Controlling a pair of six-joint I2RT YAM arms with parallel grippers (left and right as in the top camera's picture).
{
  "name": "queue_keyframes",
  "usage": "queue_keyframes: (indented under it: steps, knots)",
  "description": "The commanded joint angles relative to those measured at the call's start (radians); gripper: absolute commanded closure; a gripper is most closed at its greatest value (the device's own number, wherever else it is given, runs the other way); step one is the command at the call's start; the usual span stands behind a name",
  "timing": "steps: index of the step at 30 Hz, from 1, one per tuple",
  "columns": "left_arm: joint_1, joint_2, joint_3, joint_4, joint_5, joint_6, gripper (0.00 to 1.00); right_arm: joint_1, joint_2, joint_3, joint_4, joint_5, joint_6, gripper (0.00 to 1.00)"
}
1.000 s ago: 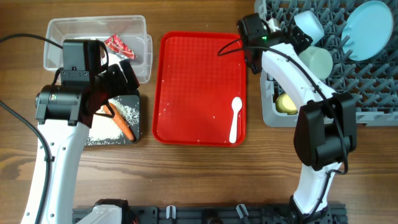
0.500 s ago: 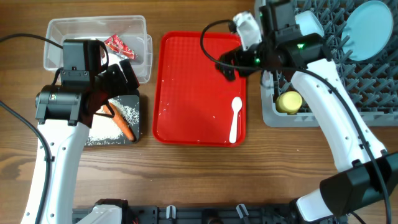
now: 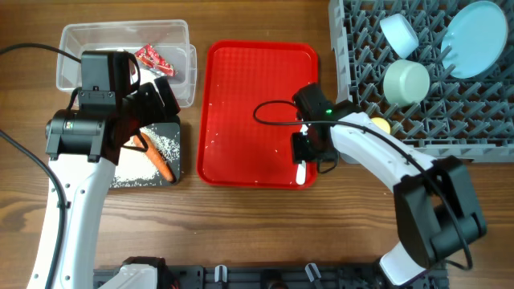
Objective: Sort waste into correct bins and load items into the dishwasher rack
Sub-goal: 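Reach the right gripper to the white spoon and grasp it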
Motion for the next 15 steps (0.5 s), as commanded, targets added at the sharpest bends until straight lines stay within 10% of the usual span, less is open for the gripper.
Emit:
queue_keyframes:
  steps: [1, 15]
  knots:
    - [0.005, 0.002, 0.007, 0.003, -0.01, -0.009, 0.0, 0.007, 0.045, -0.009, 0.017, 0.027, 0.021, 0.46]
    - [0.005, 0.002, 0.007, 0.003, -0.01, -0.009, 0.0, 0.005, 0.202, -0.003, 0.058, 0.051, 0.036, 0.96]
